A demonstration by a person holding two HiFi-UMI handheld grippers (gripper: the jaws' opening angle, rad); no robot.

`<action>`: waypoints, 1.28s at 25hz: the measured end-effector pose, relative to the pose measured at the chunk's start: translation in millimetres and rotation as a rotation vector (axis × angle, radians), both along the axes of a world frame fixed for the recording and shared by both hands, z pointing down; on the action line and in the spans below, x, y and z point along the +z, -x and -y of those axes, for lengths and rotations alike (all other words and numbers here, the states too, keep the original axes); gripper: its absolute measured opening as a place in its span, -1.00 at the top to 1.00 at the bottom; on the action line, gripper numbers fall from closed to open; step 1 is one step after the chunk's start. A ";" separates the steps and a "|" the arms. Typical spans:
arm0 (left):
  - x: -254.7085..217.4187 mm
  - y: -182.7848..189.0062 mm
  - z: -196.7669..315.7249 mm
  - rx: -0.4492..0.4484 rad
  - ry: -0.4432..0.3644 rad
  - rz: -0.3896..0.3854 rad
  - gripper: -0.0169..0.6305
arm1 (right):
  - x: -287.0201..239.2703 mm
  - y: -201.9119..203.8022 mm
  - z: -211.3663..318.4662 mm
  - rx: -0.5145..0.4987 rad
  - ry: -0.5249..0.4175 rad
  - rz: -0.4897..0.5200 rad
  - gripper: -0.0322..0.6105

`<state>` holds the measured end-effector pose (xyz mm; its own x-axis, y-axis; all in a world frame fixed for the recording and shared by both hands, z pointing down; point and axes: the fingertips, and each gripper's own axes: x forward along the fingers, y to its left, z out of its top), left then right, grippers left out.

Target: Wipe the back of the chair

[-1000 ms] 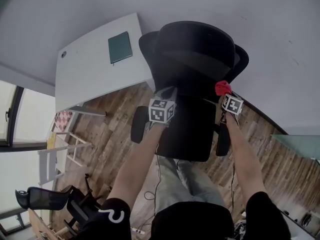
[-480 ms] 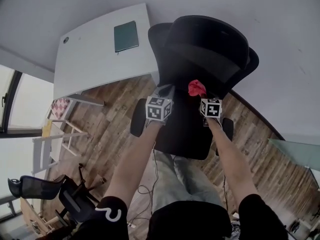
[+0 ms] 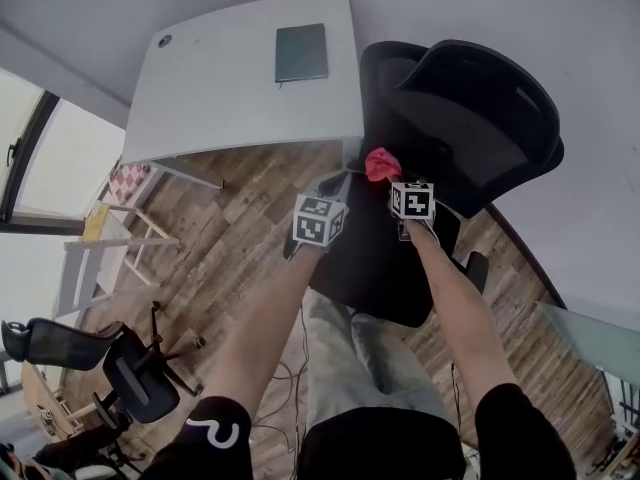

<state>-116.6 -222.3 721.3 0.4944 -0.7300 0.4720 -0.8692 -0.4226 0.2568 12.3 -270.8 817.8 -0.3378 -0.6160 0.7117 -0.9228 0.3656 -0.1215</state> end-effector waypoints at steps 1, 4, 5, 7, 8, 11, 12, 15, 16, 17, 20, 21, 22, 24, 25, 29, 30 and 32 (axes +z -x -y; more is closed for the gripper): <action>1.1 6.0 -0.2 -0.006 0.002 -0.002 0.87 | 1.0 5.6 4.1 0.009 0.003 0.000 0.68; 4.7 23.3 -1.6 -0.022 0.011 -0.006 0.87 | 5.4 23.2 14.3 0.027 0.017 -0.001 0.68; 6.4 29.3 -2.5 -0.025 0.014 -0.006 0.87 | 8.1 29.7 16.7 0.024 0.022 -0.007 0.68; 9.4 39.8 -4.1 -0.033 0.019 -0.005 0.87 | 10.7 38.4 21.1 0.020 0.026 -0.030 0.68; 10.3 44.0 -4.5 -0.037 0.020 -0.006 0.87 | 10.8 40.0 23.2 0.023 0.026 -0.043 0.68; 11.0 54.5 -5.7 -0.045 0.017 -0.001 0.87 | 11.9 36.5 24.6 0.052 0.033 -0.066 0.68; 11.1 56.5 -5.9 -0.046 0.015 0.002 0.87 | 11.2 32.3 23.7 0.068 0.034 -0.071 0.68; 10.2 55.2 -6.1 -0.046 0.011 0.002 0.87 | 10.0 13.2 21.1 0.117 0.029 -0.076 0.68; 9.2 52.8 -5.9 -0.043 0.008 0.001 0.87 | 9.0 5.7 20.6 0.136 0.027 -0.075 0.68; 8.2 49.6 -5.7 -0.039 0.006 0.000 0.87 | 7.9 -2.3 20.1 0.155 0.025 -0.074 0.68; 4.9 34.9 -5.6 -0.021 -0.003 -0.006 0.87 | 4.6 -28.1 16.9 0.205 0.022 -0.079 0.68; 4.0 28.5 -5.6 -0.014 -0.005 -0.008 0.87 | 3.5 -37.1 15.8 0.218 0.020 -0.080 0.68; 3.1 21.7 -5.3 -0.006 -0.008 -0.009 0.87 | 2.5 -46.4 14.8 0.232 0.018 -0.081 0.68; 0.7 7.5 -4.6 0.013 -0.014 -0.010 0.87 | 0.5 -65.3 12.8 0.259 0.015 -0.081 0.68; -0.8 0.4 -4.8 0.022 -0.018 -0.010 0.87 | -0.5 -74.9 11.2 0.272 0.013 -0.083 0.68; -5.2 -27.4 -7.7 0.058 -0.029 -0.008 0.87 | -4.0 -117.2 3.1 0.324 0.009 -0.094 0.68; -5.2 -34.3 -8.4 0.065 -0.029 -0.008 0.87 | -4.5 -128.7 1.2 0.338 0.007 -0.096 0.69; -4.7 -47.7 -10.9 0.078 -0.029 -0.006 0.87 | -5.4 -152.2 -3.6 0.366 0.005 -0.099 0.68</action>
<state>-69.0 -211.4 716.6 0.5534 -0.7020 0.4482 -0.8315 -0.4966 0.2489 164.5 -267.2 812.4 -0.0254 -0.6796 0.7332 -0.9996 0.0090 -0.0262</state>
